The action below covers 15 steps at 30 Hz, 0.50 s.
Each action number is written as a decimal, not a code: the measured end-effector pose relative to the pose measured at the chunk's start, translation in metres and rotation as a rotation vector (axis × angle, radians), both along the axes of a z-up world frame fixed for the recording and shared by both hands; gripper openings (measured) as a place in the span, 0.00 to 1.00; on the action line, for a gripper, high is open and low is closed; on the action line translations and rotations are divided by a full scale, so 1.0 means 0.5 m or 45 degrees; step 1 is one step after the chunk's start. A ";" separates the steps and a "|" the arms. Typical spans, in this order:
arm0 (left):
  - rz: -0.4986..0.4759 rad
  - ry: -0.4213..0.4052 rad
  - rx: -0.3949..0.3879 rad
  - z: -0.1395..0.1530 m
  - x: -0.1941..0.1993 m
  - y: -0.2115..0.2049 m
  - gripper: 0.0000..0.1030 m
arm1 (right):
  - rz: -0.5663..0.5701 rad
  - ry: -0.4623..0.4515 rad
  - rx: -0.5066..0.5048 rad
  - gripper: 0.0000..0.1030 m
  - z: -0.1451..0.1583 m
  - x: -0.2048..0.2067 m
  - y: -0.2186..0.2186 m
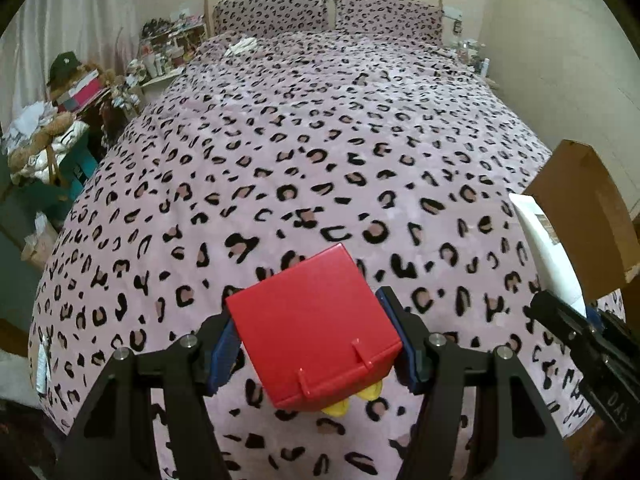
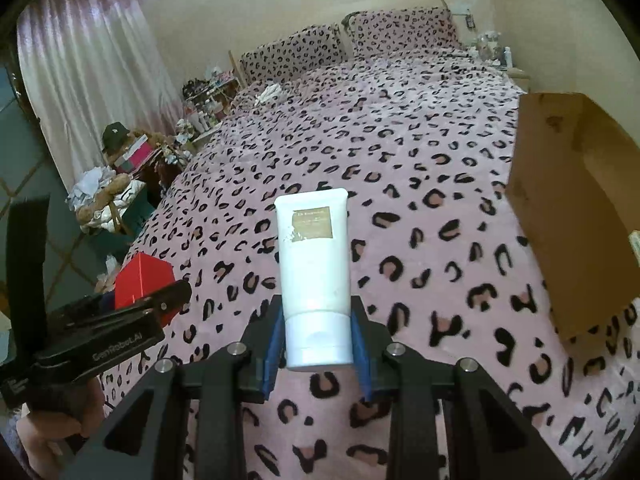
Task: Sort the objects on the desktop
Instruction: 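Lift the red block and white tube with both tools and carry them toward the box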
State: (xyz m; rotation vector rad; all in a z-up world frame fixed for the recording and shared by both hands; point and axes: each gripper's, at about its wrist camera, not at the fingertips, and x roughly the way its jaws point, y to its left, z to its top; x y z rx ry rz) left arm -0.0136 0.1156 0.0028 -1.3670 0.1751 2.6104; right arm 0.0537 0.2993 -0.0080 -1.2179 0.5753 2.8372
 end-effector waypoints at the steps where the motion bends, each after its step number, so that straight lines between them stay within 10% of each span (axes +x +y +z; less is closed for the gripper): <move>1: -0.006 0.005 0.004 0.005 0.003 0.004 0.63 | -0.004 0.003 0.002 0.30 0.004 0.006 0.003; 15: -0.114 0.034 0.022 0.052 0.050 0.094 0.63 | -0.091 0.036 0.074 0.30 0.054 0.100 0.057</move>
